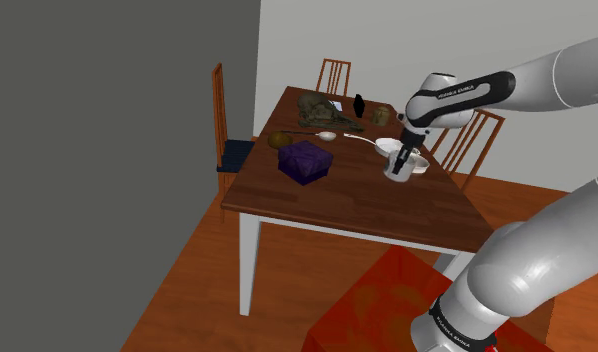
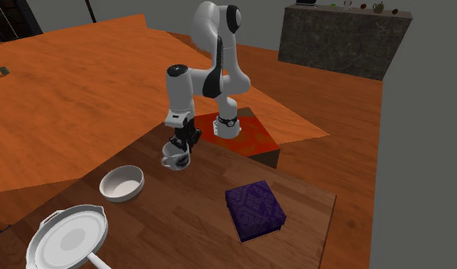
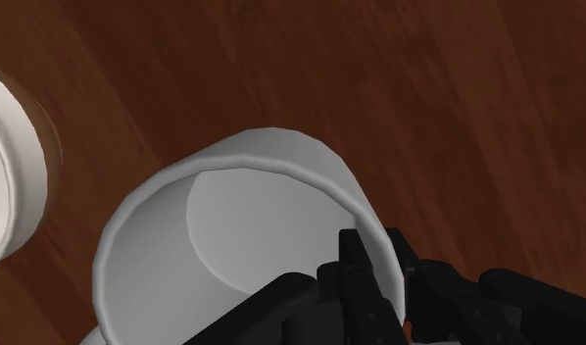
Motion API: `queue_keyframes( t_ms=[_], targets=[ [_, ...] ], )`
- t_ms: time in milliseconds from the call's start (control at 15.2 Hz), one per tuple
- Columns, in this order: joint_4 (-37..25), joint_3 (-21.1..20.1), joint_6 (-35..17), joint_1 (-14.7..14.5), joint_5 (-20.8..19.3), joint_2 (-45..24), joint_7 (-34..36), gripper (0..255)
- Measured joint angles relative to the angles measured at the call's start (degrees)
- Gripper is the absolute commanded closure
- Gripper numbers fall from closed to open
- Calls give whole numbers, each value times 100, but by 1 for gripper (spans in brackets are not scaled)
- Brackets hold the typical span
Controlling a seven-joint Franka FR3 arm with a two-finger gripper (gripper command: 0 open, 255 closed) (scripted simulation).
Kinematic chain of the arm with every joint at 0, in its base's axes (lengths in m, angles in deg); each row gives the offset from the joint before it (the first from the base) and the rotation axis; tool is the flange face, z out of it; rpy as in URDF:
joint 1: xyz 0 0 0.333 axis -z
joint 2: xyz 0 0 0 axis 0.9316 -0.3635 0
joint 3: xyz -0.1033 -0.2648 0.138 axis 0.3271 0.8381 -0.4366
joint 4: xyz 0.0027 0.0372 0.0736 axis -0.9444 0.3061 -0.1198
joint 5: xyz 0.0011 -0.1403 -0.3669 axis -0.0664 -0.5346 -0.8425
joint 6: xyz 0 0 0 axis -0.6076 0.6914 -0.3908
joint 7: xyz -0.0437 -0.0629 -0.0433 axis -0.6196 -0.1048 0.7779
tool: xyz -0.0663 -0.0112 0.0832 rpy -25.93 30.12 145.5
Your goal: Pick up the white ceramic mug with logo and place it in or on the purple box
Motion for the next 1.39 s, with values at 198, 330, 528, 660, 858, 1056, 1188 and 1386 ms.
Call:
queue_keyframes(
  t_ms=[198,330,528,660,858,1056,1188,1386],
  targets=[
    [-121,-54,228,7,-28,114,40,255],
    [-230,-92,414,14,-46,195,61,255],
    [-372,-138,644,20,-62,287,83,255],
    [-506,-163,826,22,-65,338,82,255],
    [-663,-215,1059,20,-70,416,107,255],
    [-859,-258,1306,16,-65,471,116,255],
    [-1005,-276,1470,11,-57,490,109,255],
    [-1208,-307,1705,7,-48,523,103,255]
  ],
)
